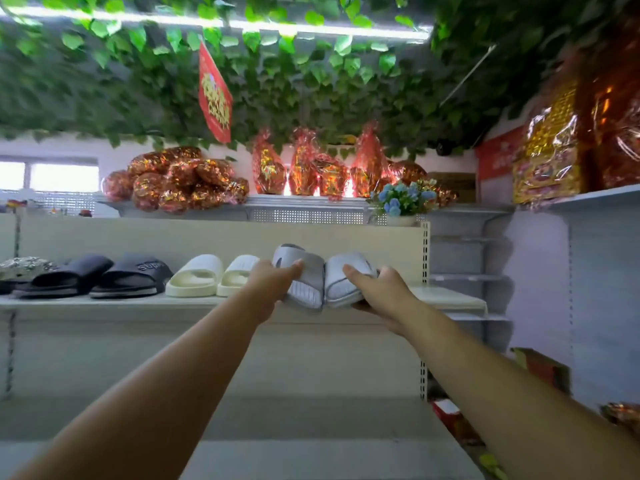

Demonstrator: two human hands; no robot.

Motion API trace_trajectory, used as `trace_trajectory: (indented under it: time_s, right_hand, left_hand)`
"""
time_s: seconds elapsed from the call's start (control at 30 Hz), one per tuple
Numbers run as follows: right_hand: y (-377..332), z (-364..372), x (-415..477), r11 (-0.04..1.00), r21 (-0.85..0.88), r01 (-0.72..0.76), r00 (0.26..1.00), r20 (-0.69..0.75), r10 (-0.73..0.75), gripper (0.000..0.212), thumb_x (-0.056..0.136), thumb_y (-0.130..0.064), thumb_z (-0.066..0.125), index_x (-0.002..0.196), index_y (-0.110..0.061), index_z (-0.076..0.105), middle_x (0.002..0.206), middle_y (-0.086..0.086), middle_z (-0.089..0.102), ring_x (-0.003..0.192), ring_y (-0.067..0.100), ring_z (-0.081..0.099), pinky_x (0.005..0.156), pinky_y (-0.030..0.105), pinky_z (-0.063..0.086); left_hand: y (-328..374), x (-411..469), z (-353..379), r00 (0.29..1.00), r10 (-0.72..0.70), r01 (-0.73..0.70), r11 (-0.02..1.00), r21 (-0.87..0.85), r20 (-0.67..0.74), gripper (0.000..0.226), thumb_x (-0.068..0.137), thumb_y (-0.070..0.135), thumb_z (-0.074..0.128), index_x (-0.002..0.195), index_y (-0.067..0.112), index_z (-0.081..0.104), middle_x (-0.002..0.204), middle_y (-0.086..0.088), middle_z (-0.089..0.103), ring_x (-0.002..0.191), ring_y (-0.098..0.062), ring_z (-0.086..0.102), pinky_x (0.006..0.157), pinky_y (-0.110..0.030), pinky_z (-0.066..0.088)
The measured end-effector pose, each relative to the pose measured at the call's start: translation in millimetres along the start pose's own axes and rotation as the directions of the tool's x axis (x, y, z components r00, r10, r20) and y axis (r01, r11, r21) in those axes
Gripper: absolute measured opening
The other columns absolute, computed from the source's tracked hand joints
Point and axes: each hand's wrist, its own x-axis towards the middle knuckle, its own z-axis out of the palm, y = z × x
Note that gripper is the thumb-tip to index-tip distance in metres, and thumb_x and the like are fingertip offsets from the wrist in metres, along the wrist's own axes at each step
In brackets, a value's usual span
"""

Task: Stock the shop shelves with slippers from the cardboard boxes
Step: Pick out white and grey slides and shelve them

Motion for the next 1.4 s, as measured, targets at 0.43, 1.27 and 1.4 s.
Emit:
trace_trajectory:
  time_s: [0.43, 1.27, 1.4]
  right_hand:
    - [37, 10, 87, 0.797, -0.604, 0.001, 0.994, -0.085, -0.066, 0.062, 0.101, -0.059, 0.041, 0.123, -0.002, 0.057, 0.124, 0.017, 0.057, 0.123, 0.036, 0.051, 0.102, 0.039, 0.042]
    - [67, 28, 95, 0.425, -0.905, 0.025, 0.977, -0.068, -0.203, 0.081, 0.099, -0.072, 0.017, 0.145, -0.01, 0.045, 0.145, 0.016, 0.052, 0.129, 0.035, 0.051, 0.097, 0.043, 0.039]
    - [61, 27, 90, 0.429, -0.903, 0.016, 0.986, -0.058, -0.157, 0.084, 0.098, -0.073, 0.016, 0.148, -0.011, 0.041, 0.147, 0.016, 0.05, 0.131, 0.035, 0.049, 0.099, 0.044, 0.039]
  left_hand:
    - [-42, 52, 35, 0.935, 0.333, -0.263, 0.882, 0.392, -0.123, 0.05, 0.099, 0.053, 0.04, 0.08, 0.012, 0.063, 0.094, -0.013, 0.066, 0.093, -0.035, 0.06, 0.074, -0.039, 0.04]
    - [-54, 48, 34, 0.942, 0.278, -0.316, 0.547, 0.775, 0.188, 0.077, 0.094, 0.076, 0.027, 0.135, 0.016, 0.051, 0.14, -0.013, 0.056, 0.124, -0.035, 0.055, 0.08, -0.041, 0.035]
    - [-51, 45, 31, 0.948, 0.247, -0.309, 0.573, 0.759, 0.199, 0.082, 0.092, 0.079, 0.025, 0.136, 0.015, 0.051, 0.141, -0.012, 0.055, 0.124, -0.035, 0.054, 0.085, -0.043, 0.04]
